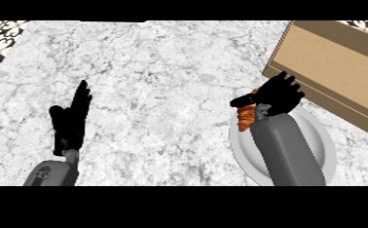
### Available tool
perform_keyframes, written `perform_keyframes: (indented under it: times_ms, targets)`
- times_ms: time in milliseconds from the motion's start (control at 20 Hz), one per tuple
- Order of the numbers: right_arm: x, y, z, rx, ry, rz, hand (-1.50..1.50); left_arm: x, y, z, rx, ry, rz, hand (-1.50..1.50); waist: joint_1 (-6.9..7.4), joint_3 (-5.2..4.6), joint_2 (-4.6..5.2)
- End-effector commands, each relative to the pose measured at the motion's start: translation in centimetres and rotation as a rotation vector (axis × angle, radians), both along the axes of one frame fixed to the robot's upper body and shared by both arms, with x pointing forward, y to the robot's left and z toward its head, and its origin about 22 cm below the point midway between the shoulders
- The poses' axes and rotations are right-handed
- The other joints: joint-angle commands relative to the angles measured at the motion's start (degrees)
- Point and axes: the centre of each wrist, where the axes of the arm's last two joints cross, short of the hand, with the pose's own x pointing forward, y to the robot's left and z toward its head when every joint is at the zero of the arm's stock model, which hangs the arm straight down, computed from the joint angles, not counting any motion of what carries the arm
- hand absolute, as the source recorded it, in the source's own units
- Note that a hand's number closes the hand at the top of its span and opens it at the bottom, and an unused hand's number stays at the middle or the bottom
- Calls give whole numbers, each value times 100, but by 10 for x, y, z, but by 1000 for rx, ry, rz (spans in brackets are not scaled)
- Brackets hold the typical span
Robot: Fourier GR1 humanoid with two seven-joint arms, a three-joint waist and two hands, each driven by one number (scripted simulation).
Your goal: Pick the croissant from the plate and place it in the cardboard box
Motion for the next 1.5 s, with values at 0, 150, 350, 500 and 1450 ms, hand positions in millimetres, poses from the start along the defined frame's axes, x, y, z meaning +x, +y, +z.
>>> perform_keyframes:
  times_ms: [0,150,350,500,1450]
  targets:
    - [9,7,5,-30,65,-207,-150,-4,3,4,-7,0,2,0,12,12,23]
    - [-1,1,-16,-33,70,-205,-150,1,3,4,-7,5,-10,0,-34,13,33]
    - [0,21,-5,-90,-3,-101,150,-13,12,-5,-8,-2,8,0,-36,12,26]
    - [1,11,-20,-150,-10,-98,150,-3,-10,10,-6,-1,-7,0,-53,15,26]
    - [-89,5,39,63,-112,942,150,-22,5,-7,-9,13,53,0,-220,12,-36]
